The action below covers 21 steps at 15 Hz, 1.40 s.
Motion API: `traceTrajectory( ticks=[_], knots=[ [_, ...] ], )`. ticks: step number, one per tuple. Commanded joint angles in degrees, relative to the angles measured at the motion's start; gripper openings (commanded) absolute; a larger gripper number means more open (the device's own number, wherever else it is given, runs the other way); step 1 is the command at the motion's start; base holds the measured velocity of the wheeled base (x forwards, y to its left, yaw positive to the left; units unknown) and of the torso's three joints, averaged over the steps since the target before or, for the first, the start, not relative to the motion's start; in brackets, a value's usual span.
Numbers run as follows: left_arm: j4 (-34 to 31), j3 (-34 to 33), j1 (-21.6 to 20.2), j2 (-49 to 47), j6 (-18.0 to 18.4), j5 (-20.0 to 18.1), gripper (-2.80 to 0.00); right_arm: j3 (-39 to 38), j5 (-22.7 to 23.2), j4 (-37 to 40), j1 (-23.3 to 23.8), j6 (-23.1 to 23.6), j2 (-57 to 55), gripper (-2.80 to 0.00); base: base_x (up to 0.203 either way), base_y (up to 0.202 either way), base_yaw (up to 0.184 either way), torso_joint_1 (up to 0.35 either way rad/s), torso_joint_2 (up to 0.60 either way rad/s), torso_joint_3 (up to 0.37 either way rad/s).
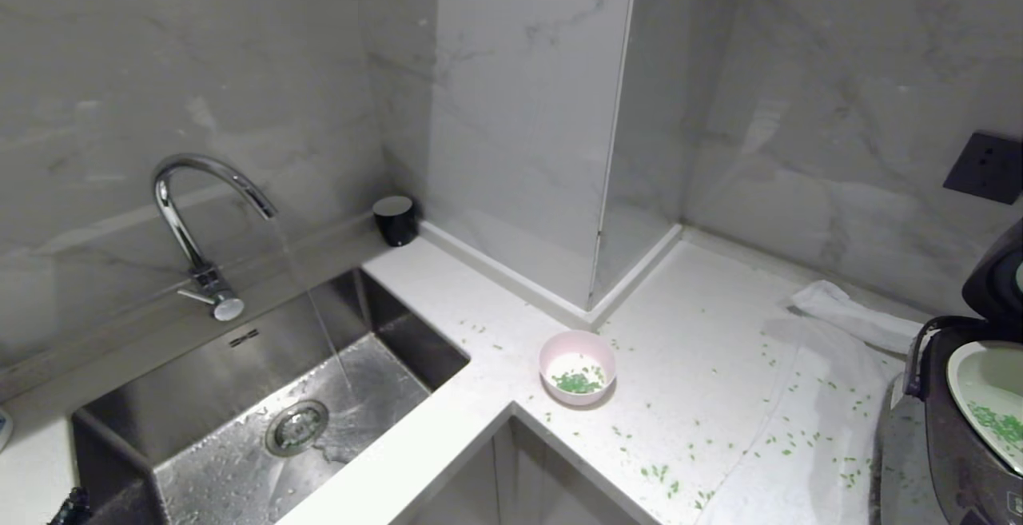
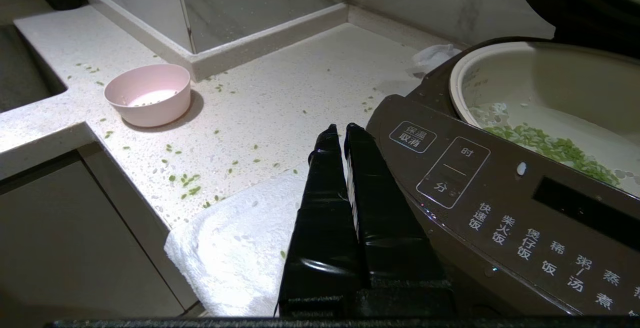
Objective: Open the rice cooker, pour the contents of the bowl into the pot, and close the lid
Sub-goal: Pick up the bowl on the table
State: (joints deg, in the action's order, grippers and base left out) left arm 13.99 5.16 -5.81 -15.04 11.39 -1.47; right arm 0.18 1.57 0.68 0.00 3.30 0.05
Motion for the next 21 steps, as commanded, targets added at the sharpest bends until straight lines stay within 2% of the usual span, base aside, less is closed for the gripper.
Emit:
traceTrajectory(
  ticks=[1,3,4,7,10,13,15,16,18,21],
  knots=[
    [-0.2,-1.2,0.6,-0.1,-1.0,-7.0,0.00,0.0,0.0,0.0,0.0,0.0,0.0,-2.80,0.000,0.000,0.000,0.000,0.00,0.000],
    [-0.7,-1.6,5.6,0.4,-1.5,-7.3,0.00,0.0,0.0,0.0,0.0,0.0,0.0,-2.80,0.000,0.000,0.000,0.000,0.00,0.000],
    [-1.3,-2.1,7.0,1.2,-3.3,-6.5,0.00,0.0,0.0,0.0,0.0,0.0,0.0,-2.80,0.000,0.000,0.000,0.000,0.00,0.000],
    [-3.1,-4.2,6.1,6.9,-4.4,-5.3,0.00,0.0,0.0,0.0,0.0,0.0,0.0,-2.80,0.000,0.000,0.000,0.000,0.00,0.000],
    [-9.0,-5.3,5.7,13.1,-4.6,-3.1,0.00,0.0,0.0,0.0,0.0,0.0,0.0,-2.80,0.000,0.000,0.000,0.000,0.00,0.000],
    [-10.0,-5.2,5.7,13.3,-4.1,-2.7,0.00,0.0,0.0,0.0,0.0,0.0,0.0,-2.80,0.000,0.000,0.000,0.000,0.00,0.000],
    [-12.6,-5.4,5.7,15.3,-2.1,-1.6,0.00,0.0,0.0,0.0,0.0,0.0,0.0,-2.80,0.000,0.000,0.000,0.000,0.00,0.000],
    [-13.2,-5.3,5.7,15.1,-2.3,-0.7,0.00,0.0,0.0,0.0,0.0,0.0,0.0,-2.80,0.000,0.000,0.000,0.000,0.00,0.000],
    [-13.3,-5.3,5.7,15.1,-5.2,-0.3,0.00,0.0,0.1,0.0,0.0,0.0,0.0,-2.80,0.000,0.000,0.000,0.000,0.00,0.000],
    [-13.5,-5.3,5.6,15.1,-5.2,-0.5,0.00,0.0,0.0,0.0,0.0,0.0,0.0,-2.80,0.000,0.000,0.000,0.000,0.00,0.000]
  ],
)
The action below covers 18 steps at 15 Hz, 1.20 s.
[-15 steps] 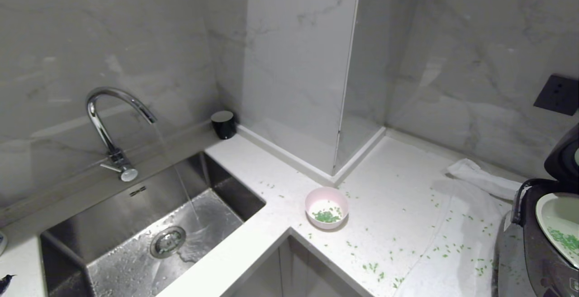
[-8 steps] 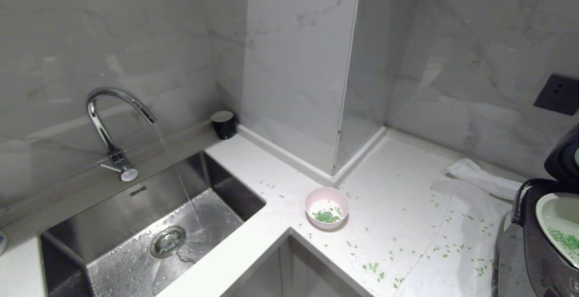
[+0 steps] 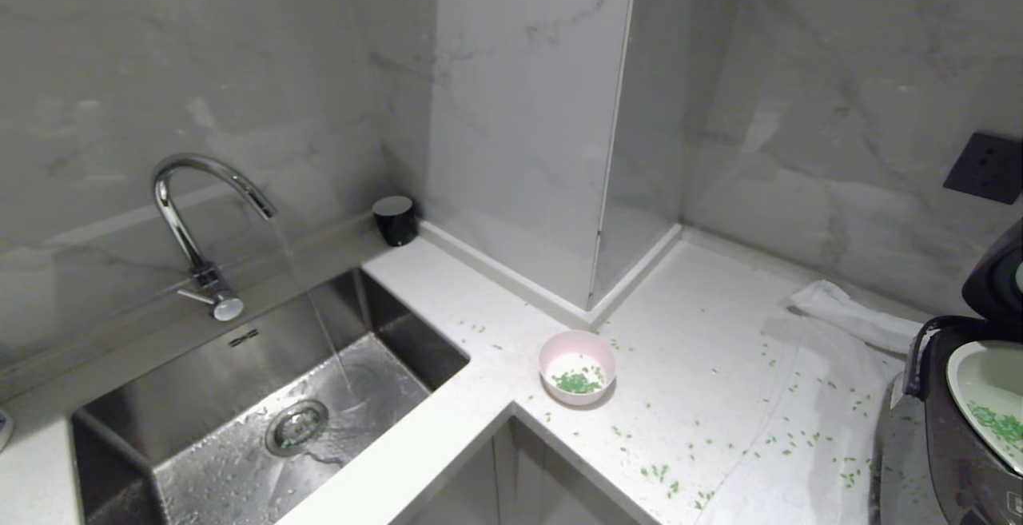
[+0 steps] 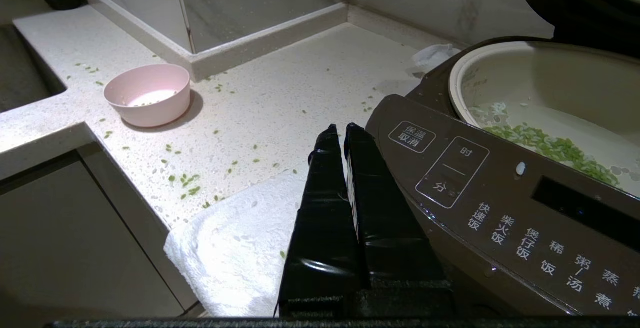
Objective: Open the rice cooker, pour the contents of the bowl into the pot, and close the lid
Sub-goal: Pick up the bowl on the table
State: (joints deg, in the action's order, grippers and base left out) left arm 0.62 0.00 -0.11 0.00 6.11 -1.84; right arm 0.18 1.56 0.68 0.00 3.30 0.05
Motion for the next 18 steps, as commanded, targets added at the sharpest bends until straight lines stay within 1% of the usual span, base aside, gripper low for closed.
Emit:
traceTrajectory(
  ticks=[1,9,11,13,16,18],
  knots=[
    [-0.1,-0.1,-0.1,0.1,0.0,-0.1,0.00,0.0,0.0,0.0,0.0,0.0,0.0,-2.80,0.000,0.000,0.000,0.000,0.00,0.000],
    [0.0,-0.1,0.0,0.1,-0.4,0.0,0.00,0.0,0.1,0.0,0.1,0.1,0.0,-2.80,0.000,0.000,0.000,0.000,0.00,0.000],
    [0.1,-0.1,0.1,0.1,-1.2,0.1,0.00,0.0,0.2,0.1,0.1,0.6,0.0,-2.80,0.000,0.000,0.000,0.000,0.00,0.000],
    [0.0,-0.1,0.1,0.1,-1.2,0.1,0.00,0.0,-1.3,0.0,0.1,-0.8,0.0,-2.80,0.000,0.000,0.000,0.000,0.00,0.000],
    [0.0,-0.1,0.1,0.0,-1.2,0.0,0.00,0.9,-0.2,0.1,0.1,4.7,-0.1,-2.80,0.000,0.000,0.000,0.000,0.00,0.000],
    [0.0,-0.1,0.1,0.1,-1.4,0.0,0.00,6.8,0.1,0.4,0.1,4.2,-4.3,-2.80,0.000,0.000,0.000,0.000,0.00,0.000]
  ],
)
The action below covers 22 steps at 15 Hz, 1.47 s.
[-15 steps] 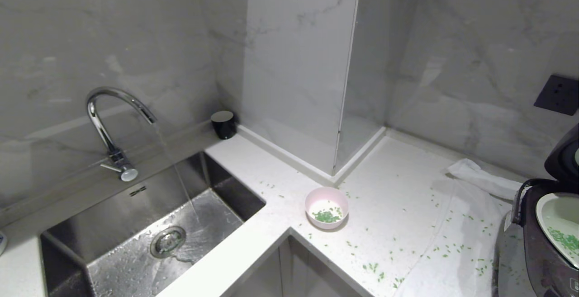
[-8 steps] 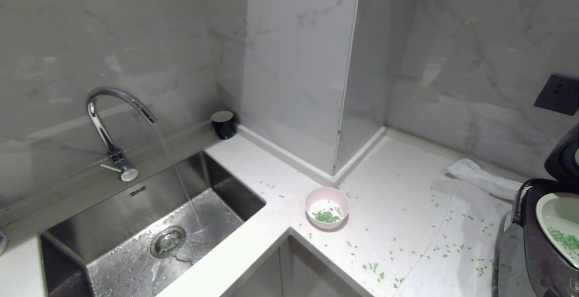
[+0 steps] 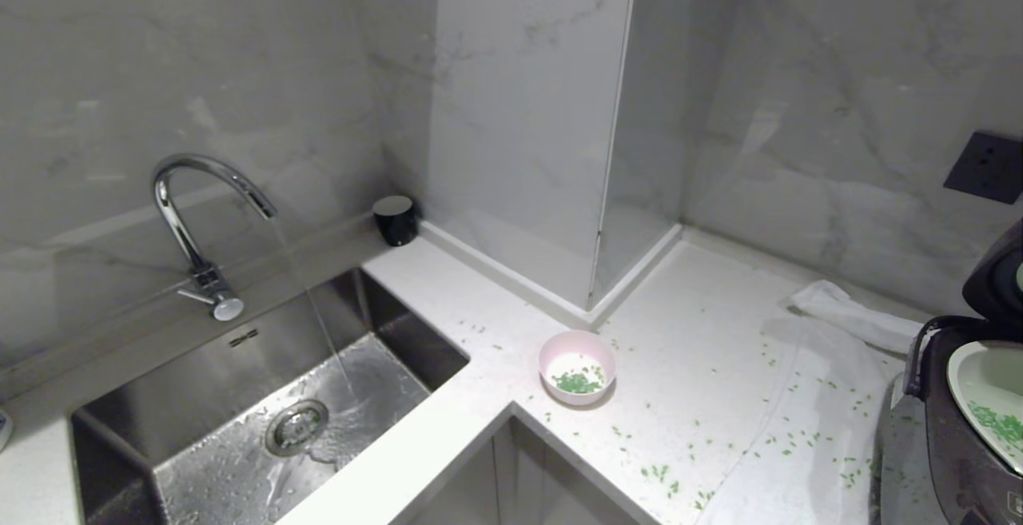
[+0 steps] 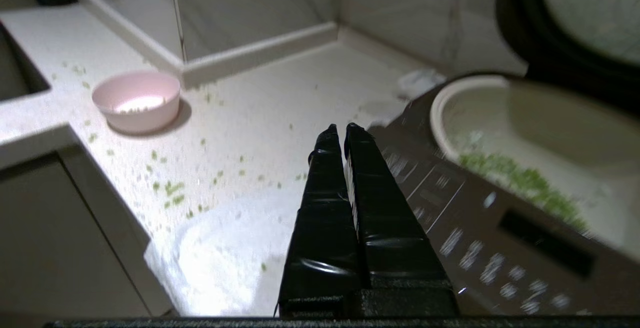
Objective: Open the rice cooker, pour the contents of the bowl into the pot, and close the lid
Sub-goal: Pick up the bowl on the table
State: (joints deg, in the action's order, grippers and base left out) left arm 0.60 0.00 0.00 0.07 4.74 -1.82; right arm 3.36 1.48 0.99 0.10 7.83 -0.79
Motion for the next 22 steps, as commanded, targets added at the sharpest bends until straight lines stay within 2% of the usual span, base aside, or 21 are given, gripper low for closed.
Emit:
traceTrajectory(
  ticks=[1,5,8,11,13,15,16,20,22],
  knots=[
    [0.0,-0.1,0.0,0.0,-0.1,-0.1,0.00,7.0,0.3,0.0,0.0,-1.8,-8.3,-2.80,0.000,0.000,0.000,0.000,0.00,0.000],
    [0.0,-0.1,0.0,0.0,-1.3,0.1,0.00,19.5,2.7,-1.4,-1.0,-8.1,-32.0,-2.80,0.000,0.000,0.000,0.000,0.00,0.000],
    [0.0,0.0,0.0,0.0,-1.5,0.2,0.00,25.9,9.9,-4.6,-2.5,-11.3,-48.7,-2.80,0.000,0.000,0.000,0.000,0.00,0.000],
    [-0.1,0.0,0.0,0.0,-1.5,0.2,0.00,29.4,13.7,-5.8,-10.1,-15.2,-60.9,-2.80,0.000,0.000,0.000,0.000,0.00,0.000],
    [0.0,0.0,-0.1,0.0,-1.5,0.3,0.00,30.3,14.5,-6.1,-15.5,-18.9,-66.8,-2.80,0.000,0.000,0.000,0.000,0.00,0.000],
    [0.2,-0.1,-0.1,0.0,-1.7,0.4,0.00,30.7,14.3,-6.2,-18.4,-21.4,-70.2,-2.80,0.000,0.000,0.000,0.000,0.00,0.000],
    [0.3,-0.1,-0.1,0.0,-1.8,0.5,-2.80,30.8,14.3,-6.2,-19.3,-22.2,-71.9,-2.80,0.000,0.000,0.000,0.000,0.00,0.000],
    [0.3,-0.1,0.0,0.0,-2.8,1.2,-2.80,32.2,14.1,-6.4,-20.7,-24.2,-80.1,-2.80,0.000,0.000,0.000,0.000,0.00,0.000],
    [0.3,-0.1,0.0,0.0,-3.0,1.4,-2.80,34.4,12.2,-6.4,-20.9,-24.7,-84.1,-2.80,0.000,0.000,0.000,0.000,0.00,0.000]
  ],
)
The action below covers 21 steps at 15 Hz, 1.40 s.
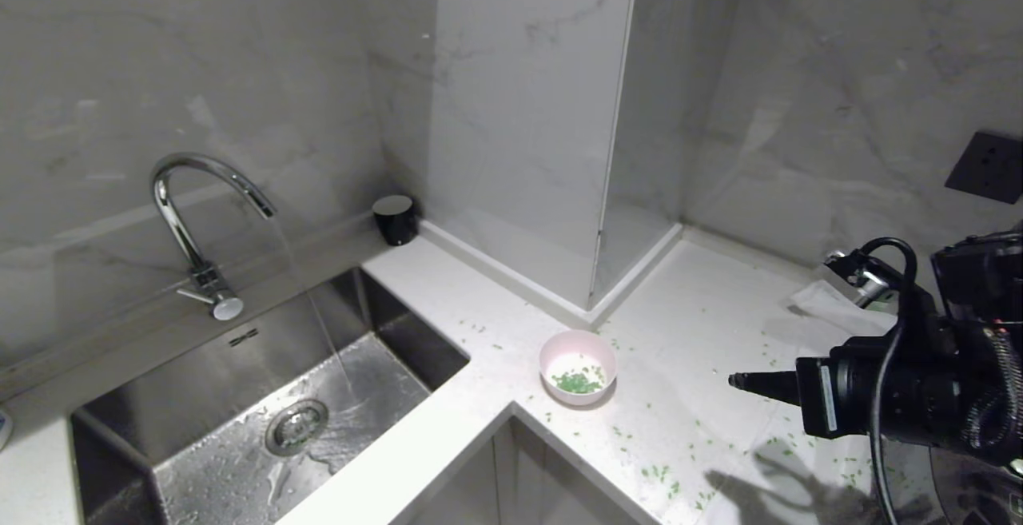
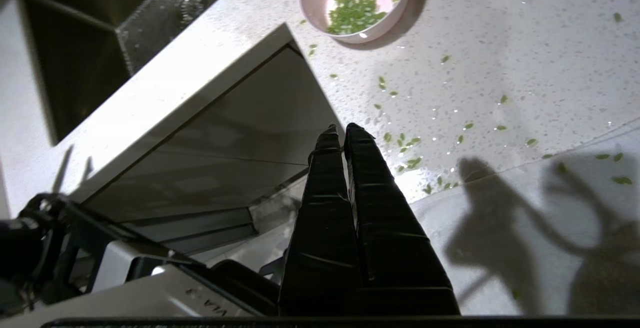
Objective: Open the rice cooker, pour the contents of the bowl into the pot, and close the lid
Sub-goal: Pick up the bowl on the table
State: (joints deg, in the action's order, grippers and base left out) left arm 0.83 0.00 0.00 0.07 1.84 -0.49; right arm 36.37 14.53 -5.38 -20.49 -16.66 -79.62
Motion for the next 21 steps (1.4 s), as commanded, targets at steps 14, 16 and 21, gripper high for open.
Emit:
traceTrajectory(
  ticks=[14,16,21],
  knots=[
    [-2.0,0.6,-0.1,0.0,0.0,0.1,-2.80,7.2,-12.4,-0.8,-8.9,-3.0,-15.3,-2.80,0.000,0.000,0.000,0.000,0.00,0.000],
    [-2.0,0.6,-0.1,0.0,-0.3,0.2,-2.80,8.7,-13.3,-3.9,-7.7,-2.9,-23.2,-2.80,0.000,0.000,0.000,0.000,0.00,0.000],
    [-2.0,0.6,-0.1,0.0,-1.0,0.5,-2.80,19.5,-18.6,-9.8,-0.3,-2.4,-40.0,-2.80,0.000,0.000,0.000,0.000,0.00,0.000]
  ],
)
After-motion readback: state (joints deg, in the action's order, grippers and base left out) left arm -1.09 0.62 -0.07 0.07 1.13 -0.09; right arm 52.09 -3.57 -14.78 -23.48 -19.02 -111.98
